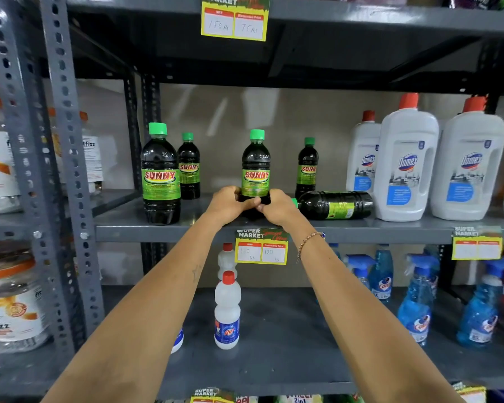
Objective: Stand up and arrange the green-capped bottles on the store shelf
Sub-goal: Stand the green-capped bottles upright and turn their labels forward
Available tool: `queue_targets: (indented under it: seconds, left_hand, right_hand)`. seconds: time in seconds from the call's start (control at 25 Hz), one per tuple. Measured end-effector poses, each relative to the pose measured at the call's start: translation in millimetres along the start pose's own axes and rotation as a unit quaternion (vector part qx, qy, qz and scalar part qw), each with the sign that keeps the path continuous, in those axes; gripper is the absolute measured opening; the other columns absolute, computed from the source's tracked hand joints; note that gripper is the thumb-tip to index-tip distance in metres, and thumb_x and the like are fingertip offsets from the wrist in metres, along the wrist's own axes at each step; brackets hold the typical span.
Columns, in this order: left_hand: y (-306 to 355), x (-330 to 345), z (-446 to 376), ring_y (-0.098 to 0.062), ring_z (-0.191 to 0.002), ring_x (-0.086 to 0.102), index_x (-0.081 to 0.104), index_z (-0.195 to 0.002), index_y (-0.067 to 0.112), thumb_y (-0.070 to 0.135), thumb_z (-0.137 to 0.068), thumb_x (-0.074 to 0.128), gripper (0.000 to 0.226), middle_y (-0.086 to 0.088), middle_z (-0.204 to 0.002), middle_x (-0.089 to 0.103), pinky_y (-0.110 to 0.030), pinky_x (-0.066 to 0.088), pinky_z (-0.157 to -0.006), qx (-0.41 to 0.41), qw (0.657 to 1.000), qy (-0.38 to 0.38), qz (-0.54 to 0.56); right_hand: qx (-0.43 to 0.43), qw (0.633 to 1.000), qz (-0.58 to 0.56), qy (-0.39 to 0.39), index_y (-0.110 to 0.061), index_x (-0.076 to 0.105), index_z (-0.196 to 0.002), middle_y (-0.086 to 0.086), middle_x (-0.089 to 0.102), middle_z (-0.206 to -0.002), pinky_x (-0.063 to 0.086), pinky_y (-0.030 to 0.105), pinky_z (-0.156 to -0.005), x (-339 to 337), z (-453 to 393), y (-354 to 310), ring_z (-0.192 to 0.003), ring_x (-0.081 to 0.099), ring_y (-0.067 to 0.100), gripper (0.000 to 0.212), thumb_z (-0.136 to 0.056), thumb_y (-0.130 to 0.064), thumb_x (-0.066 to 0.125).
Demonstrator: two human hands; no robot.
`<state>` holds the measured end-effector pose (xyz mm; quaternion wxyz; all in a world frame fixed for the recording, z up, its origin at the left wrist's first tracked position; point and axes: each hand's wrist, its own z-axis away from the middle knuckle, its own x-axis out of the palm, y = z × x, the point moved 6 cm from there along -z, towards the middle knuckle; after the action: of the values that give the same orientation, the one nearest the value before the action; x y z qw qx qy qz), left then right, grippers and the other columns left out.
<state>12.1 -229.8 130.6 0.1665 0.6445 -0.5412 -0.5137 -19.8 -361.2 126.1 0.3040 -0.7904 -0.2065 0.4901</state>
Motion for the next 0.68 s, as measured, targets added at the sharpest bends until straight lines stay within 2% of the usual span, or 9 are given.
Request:
queue_targets:
  seconds: [0.16, 0.36, 0.6, 0.68]
  left_hand:
    - [10.5, -3.7, 13.8, -0.015, -0.097, 0.058, 0.059, -0.117, 0.007, 0.036, -0.078, 0.075, 0.051, 0.0, -0.099, 0.059, -0.024, 0.041, -0.08, 0.018, 1.0, 0.018, -0.014]
    - [16.3, -8.1, 28.8, -0.014, -0.093, 0.06, 0.062, -0.116, 0.007, 0.038, -0.074, 0.079, 0.054, -0.002, -0.099, 0.064, -0.022, 0.045, -0.079, 0.031, 0.999, 0.032, -0.014]
    - [17.9, -10.8, 40.6, -0.006, -0.082, 0.062, 0.064, -0.113, 0.01, 0.04, -0.072, 0.079, 0.052, 0.0, -0.099, 0.069, -0.009, 0.046, -0.065, 0.053, 0.997, 0.053, 0.0]
    - [15.9, -12.1, 42.9, -0.005, -0.081, 0.063, 0.065, -0.11, 0.011, 0.04, -0.071, 0.08, 0.051, 0.0, -0.097, 0.069, -0.009, 0.048, -0.065, 0.057, 0.996, 0.07, 0.014]
  right_hand:
    - [-0.008, 0.999, -0.037, -0.015, -0.006, 0.057, -0.12, 0.015, 0.066, -0.115, 0.048, 0.035, -0.087, -8.6, 7.4, 3.6, -0.107, 0.061, 0.028, 0.035, -0.088, -0.019, 0.063]
    - [-0.011, 0.995, -0.096, -0.035, -0.009, 0.062, -0.115, 0.012, 0.07, -0.111, 0.05, 0.044, -0.098, -17.7, 19.6, 9.6, -0.107, 0.064, 0.027, 0.035, -0.082, -0.018, 0.07]
    - [-0.026, 0.99, -0.126, -0.049, -0.01, 0.062, -0.116, 0.009, 0.071, -0.109, 0.05, 0.046, -0.099, -20.2, 26.0, 11.8, -0.107, 0.065, 0.025, 0.042, -0.077, -0.021, 0.075]
    - [-0.033, 0.99, -0.128, -0.051, -0.009, 0.061, -0.118, 0.008, 0.072, -0.109, 0.05, 0.044, -0.099, -21.9, 28.4, 11.8, -0.106, 0.066, 0.023, 0.044, -0.078, -0.02, 0.075]
